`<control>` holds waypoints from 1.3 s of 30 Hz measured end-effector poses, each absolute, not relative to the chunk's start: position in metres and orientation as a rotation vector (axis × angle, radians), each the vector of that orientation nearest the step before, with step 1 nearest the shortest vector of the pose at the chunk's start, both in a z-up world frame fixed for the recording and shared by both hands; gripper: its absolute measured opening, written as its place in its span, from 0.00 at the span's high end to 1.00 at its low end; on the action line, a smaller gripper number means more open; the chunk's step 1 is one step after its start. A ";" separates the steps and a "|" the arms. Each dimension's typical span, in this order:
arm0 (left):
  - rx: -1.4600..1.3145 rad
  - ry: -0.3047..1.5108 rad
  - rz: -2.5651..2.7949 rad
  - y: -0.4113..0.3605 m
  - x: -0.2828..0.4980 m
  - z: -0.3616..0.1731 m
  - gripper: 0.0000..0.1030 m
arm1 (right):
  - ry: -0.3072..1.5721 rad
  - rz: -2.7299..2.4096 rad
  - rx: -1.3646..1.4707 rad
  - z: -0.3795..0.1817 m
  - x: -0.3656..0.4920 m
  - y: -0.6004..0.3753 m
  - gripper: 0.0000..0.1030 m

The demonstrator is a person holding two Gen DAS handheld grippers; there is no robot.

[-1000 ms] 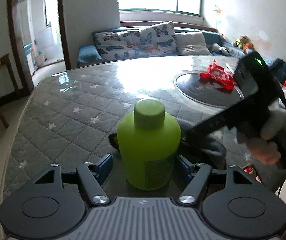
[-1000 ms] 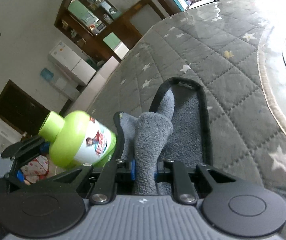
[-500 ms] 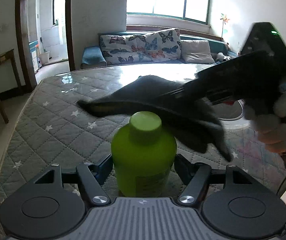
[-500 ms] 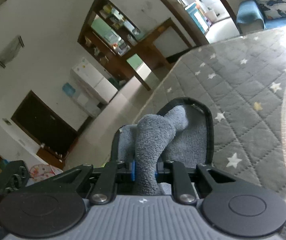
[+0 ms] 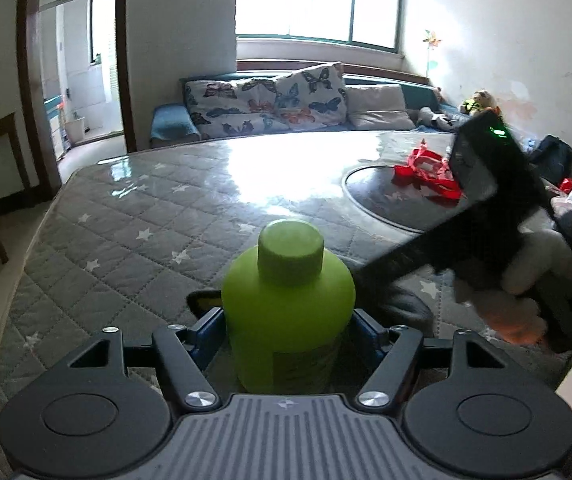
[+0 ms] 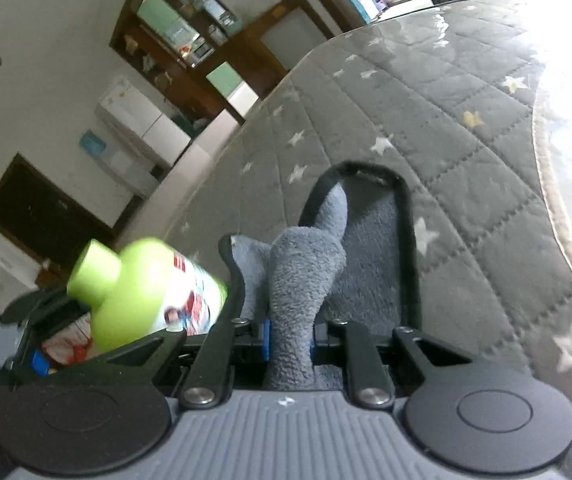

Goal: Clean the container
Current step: 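Wipe the towel across the bottle's cap and body with the right gripper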

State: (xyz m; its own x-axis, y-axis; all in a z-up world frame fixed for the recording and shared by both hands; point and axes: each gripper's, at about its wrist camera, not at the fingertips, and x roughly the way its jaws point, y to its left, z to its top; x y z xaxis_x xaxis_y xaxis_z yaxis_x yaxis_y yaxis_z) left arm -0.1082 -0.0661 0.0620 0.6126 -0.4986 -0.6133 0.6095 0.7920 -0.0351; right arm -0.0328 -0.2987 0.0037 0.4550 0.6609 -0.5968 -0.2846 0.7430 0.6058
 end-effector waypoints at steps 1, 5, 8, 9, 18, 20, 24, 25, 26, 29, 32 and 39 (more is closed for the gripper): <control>0.178 0.650 -0.636 -0.068 -0.107 0.060 0.31 | 0.930 0.611 0.444 0.005 -0.037 -0.299 0.84; 0.147 0.654 -0.622 -0.071 -0.103 0.053 0.30 | 0.929 0.611 0.417 0.009 -0.054 -0.303 0.84; 0.142 0.637 -0.620 -0.072 -0.104 0.052 0.30 | 0.922 0.592 0.439 0.011 -0.062 -0.311 0.84; 0.145 0.631 -0.619 -0.072 -0.105 0.052 0.30 | 0.918 0.581 0.451 0.011 -0.064 -0.315 0.84; 0.153 0.597 -0.714 -0.098 -0.096 0.050 0.31 | 0.810 0.493 0.568 0.025 -0.082 -0.359 0.84; 0.160 0.590 -0.744 -0.109 -0.090 0.049 0.31 | 0.751 0.489 0.583 0.039 -0.088 -0.368 0.84; 0.159 0.585 -0.778 -0.125 -0.083 0.046 0.31 | 0.625 0.500 0.546 0.074 -0.102 -0.374 0.84; 0.158 0.583 -0.780 -0.127 -0.082 0.046 0.31 | 0.600 0.508 0.526 0.082 -0.104 -0.373 0.84; 0.157 0.581 -0.782 -0.129 -0.081 0.046 0.31 | 0.581 0.518 0.499 0.088 -0.107 -0.369 0.84; 0.159 0.575 -0.785 -0.132 -0.081 0.044 0.31 | 0.558 0.554 0.396 0.100 -0.108 -0.347 0.84; 0.172 0.572 -0.786 -0.131 -0.082 0.043 0.31 | 0.562 0.562 0.242 0.103 -0.104 -0.315 0.84; 0.153 0.575 -0.781 -0.129 -0.078 0.041 0.31 | 0.553 0.485 0.161 0.107 -0.086 -0.295 0.84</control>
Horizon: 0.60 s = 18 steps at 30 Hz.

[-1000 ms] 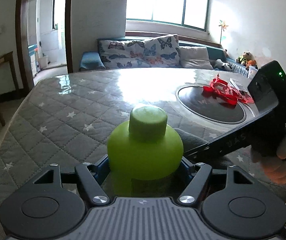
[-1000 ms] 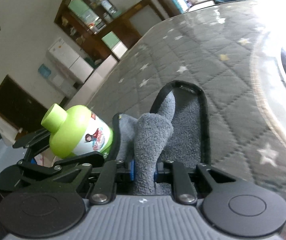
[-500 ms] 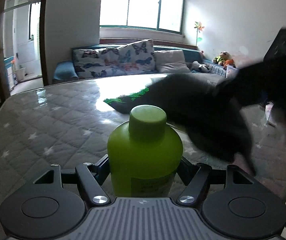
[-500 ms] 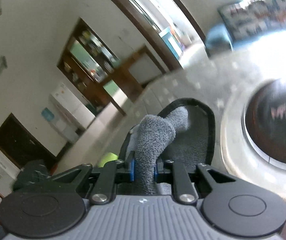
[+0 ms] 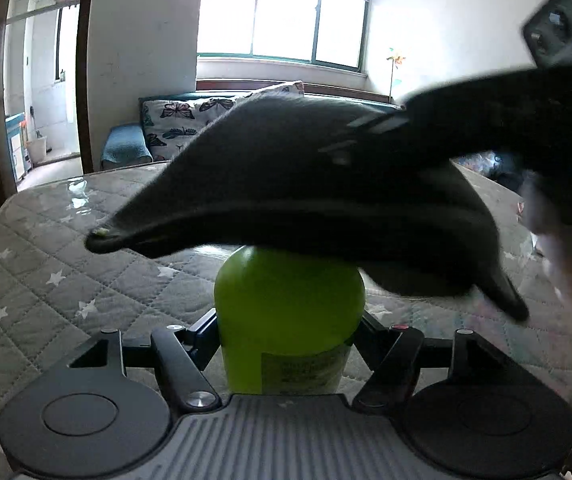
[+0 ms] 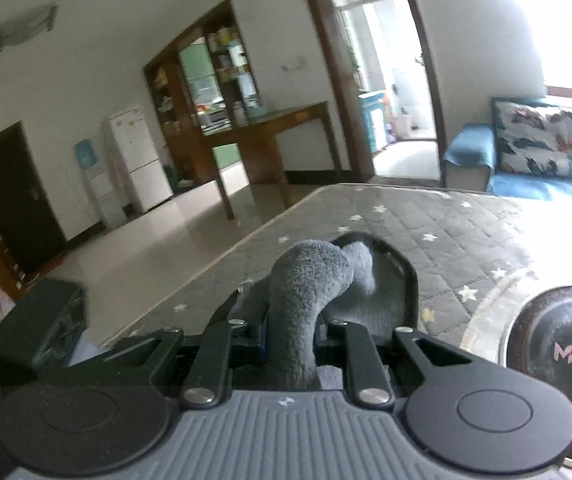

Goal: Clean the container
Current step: 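Wipe the towel across the bottle's cap and body with the right gripper, then lift the green bottle away from the towel with the left gripper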

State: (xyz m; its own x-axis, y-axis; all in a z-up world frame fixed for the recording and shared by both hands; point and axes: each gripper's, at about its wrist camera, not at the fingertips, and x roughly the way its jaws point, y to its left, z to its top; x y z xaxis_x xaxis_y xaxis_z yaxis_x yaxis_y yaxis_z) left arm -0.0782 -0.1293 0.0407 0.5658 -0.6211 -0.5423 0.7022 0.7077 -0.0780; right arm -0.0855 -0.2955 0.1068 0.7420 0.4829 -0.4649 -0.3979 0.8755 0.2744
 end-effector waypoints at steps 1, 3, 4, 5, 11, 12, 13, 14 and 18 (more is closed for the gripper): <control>0.157 0.572 -0.782 -0.130 -0.079 0.040 0.31 | 0.558 0.475 0.176 0.106 -0.083 -0.298 0.84; 0.156 0.570 -0.783 -0.129 -0.078 0.040 0.31 | 0.580 0.452 0.219 0.100 -0.077 -0.305 0.84; 0.156 0.569 -0.783 -0.129 -0.077 0.041 0.31 | 0.593 0.441 0.236 0.096 -0.074 -0.309 0.84; 0.155 0.569 -0.783 -0.129 -0.075 0.042 0.31 | 0.607 0.436 0.258 0.092 -0.072 -0.312 0.84; 0.160 0.569 -0.786 -0.128 -0.076 0.043 0.30 | 0.651 0.429 0.362 0.066 -0.056 -0.332 0.84; 0.158 0.570 -0.787 -0.128 -0.076 0.043 0.30 | 0.657 0.423 0.373 0.063 -0.056 -0.334 0.84; 0.157 0.571 -0.788 -0.127 -0.076 0.043 0.30 | 0.668 0.417 0.378 0.058 -0.055 -0.338 0.84; 0.156 0.571 -0.788 -0.127 -0.076 0.043 0.30 | 0.682 0.411 0.381 0.053 -0.053 -0.342 0.84; 0.154 0.572 -0.789 -0.127 -0.076 0.044 0.30 | 0.717 0.406 0.449 0.034 -0.054 -0.353 0.84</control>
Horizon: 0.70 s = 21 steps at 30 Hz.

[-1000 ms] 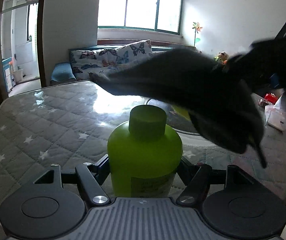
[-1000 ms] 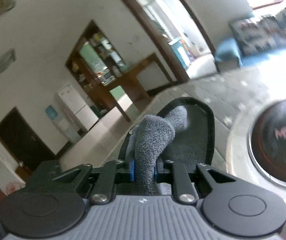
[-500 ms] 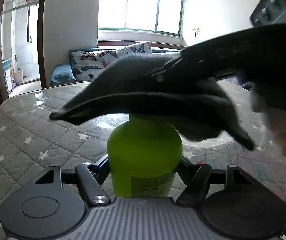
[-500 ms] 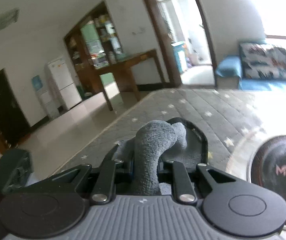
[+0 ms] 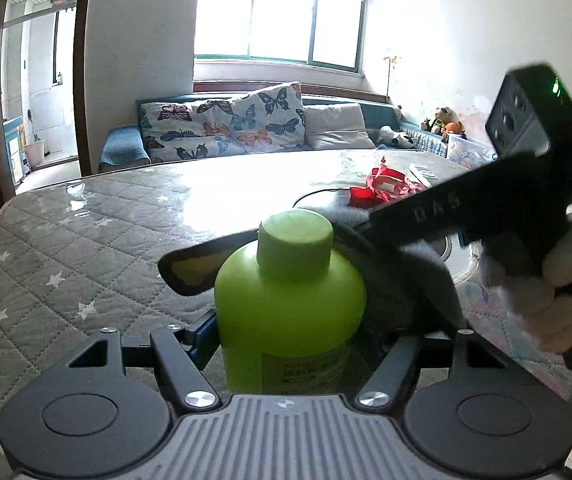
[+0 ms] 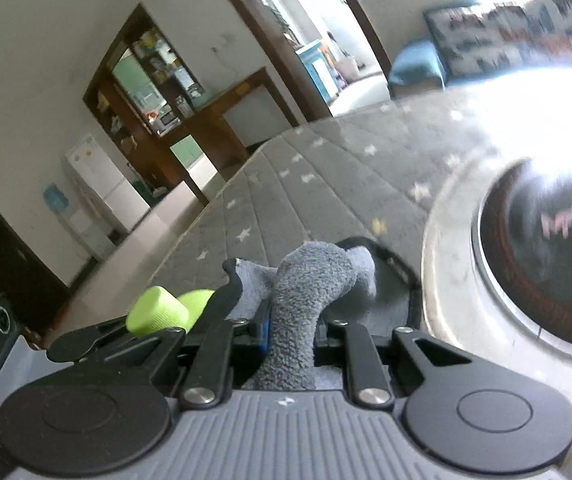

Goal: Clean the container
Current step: 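Lift the green bottle away from the towel with the left gripper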

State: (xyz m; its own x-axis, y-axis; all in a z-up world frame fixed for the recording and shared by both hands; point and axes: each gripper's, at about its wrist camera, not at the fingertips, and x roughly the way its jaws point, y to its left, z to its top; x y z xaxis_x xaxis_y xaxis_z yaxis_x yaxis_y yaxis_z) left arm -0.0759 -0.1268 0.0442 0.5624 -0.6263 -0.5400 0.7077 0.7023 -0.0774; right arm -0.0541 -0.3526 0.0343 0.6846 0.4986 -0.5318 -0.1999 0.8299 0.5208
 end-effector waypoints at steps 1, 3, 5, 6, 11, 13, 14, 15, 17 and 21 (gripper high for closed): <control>0.154 0.574 -0.789 -0.127 -0.075 0.044 0.30 | 0.727 0.409 0.483 0.029 -0.053 -0.357 0.84; 0.150 0.578 -0.788 -0.127 -0.074 0.044 0.30 | 0.747 0.410 0.518 0.021 -0.052 -0.362 0.84; 0.148 0.583 -0.786 -0.127 -0.074 0.045 0.29 | 0.776 0.403 0.524 0.011 -0.051 -0.363 0.84; 0.150 0.585 -0.784 -0.128 -0.074 0.045 0.29 | 0.790 0.394 0.509 0.005 -0.051 -0.362 0.84; 0.148 0.611 -0.774 -0.132 -0.073 0.043 0.29 | 0.807 0.388 0.511 -0.008 -0.059 -0.366 0.84; 0.126 0.623 -0.771 -0.131 -0.071 0.044 0.29 | 0.801 0.382 0.468 -0.007 -0.063 -0.365 0.84; 0.115 0.624 -0.771 -0.130 -0.070 0.045 0.28 | 0.799 0.377 0.445 -0.005 -0.067 -0.363 0.84; 0.107 0.616 -0.773 -0.128 -0.070 0.047 0.27 | 0.798 0.373 0.422 -0.003 -0.070 -0.362 0.84; 0.097 0.605 -0.772 -0.125 -0.070 0.050 0.24 | 0.792 0.365 0.363 0.001 -0.076 -0.357 0.84; 0.084 0.610 -0.773 -0.130 -0.066 0.051 0.23 | 0.780 0.362 0.261 0.013 -0.088 -0.341 0.84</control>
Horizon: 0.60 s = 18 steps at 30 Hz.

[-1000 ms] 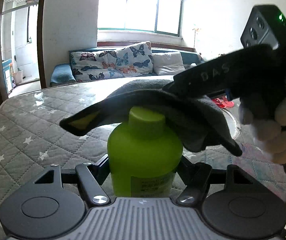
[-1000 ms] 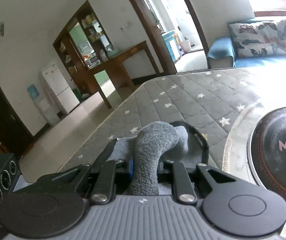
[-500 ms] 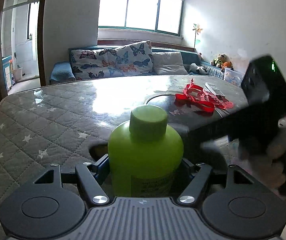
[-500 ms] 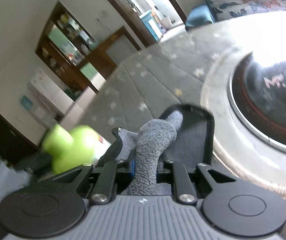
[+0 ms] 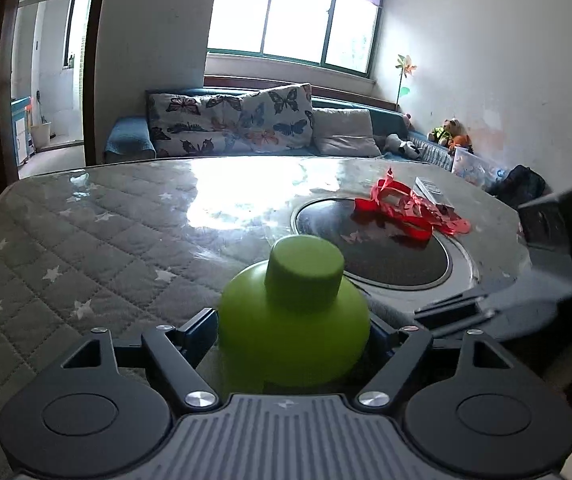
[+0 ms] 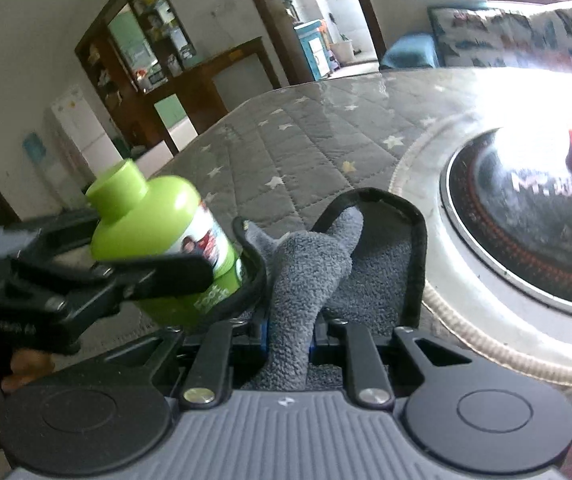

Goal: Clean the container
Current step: 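Lift the green bottle away from the towel with the left gripper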

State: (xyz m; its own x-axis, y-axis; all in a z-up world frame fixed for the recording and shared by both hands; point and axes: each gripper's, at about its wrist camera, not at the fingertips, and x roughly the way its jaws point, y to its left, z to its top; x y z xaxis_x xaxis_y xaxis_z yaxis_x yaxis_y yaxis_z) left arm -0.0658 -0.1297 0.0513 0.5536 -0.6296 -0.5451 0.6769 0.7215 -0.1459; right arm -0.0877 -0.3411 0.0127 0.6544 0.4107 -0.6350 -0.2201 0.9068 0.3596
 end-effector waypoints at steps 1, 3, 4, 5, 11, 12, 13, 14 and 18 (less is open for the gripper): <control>0.083 0.613 -0.773 -0.132 -0.064 0.051 0.23 | 0.778 0.362 0.247 0.015 -0.088 -0.338 0.84; 0.083 0.636 -0.772 -0.138 -0.060 0.047 0.23 | 0.775 0.364 0.218 0.020 -0.091 -0.332 0.84; 0.083 0.646 -0.767 -0.140 -0.058 0.045 0.23 | 0.773 0.364 0.208 0.022 -0.093 -0.329 0.84; 0.089 0.652 -0.761 -0.141 -0.057 0.043 0.24 | 0.773 0.365 0.204 0.023 -0.095 -0.328 0.84; 0.111 0.653 -0.757 -0.141 -0.055 0.041 0.29 | 0.772 0.373 0.200 0.026 -0.101 -0.325 0.84; 0.118 0.654 -0.754 -0.142 -0.056 0.042 0.29 | 0.770 0.375 0.197 0.025 -0.101 -0.325 0.84; 0.124 0.655 -0.752 -0.143 -0.056 0.043 0.29 | 0.769 0.377 0.194 0.025 -0.102 -0.325 0.84; 0.118 0.656 -0.753 -0.142 -0.055 0.044 0.30 | 0.768 0.377 0.193 0.024 -0.102 -0.324 0.84; 0.080 0.634 -0.770 -0.139 -0.056 0.059 0.30 | 0.762 0.380 0.162 0.022 -0.102 -0.321 0.84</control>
State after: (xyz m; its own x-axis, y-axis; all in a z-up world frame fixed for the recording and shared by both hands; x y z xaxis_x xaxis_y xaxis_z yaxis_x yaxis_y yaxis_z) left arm -0.0564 -0.1388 0.0592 0.5428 -0.6244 -0.5617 0.6708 0.7247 -0.1574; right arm -0.1019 -0.3208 0.0219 0.6598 0.3925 -0.6408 -0.2767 0.9197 0.2785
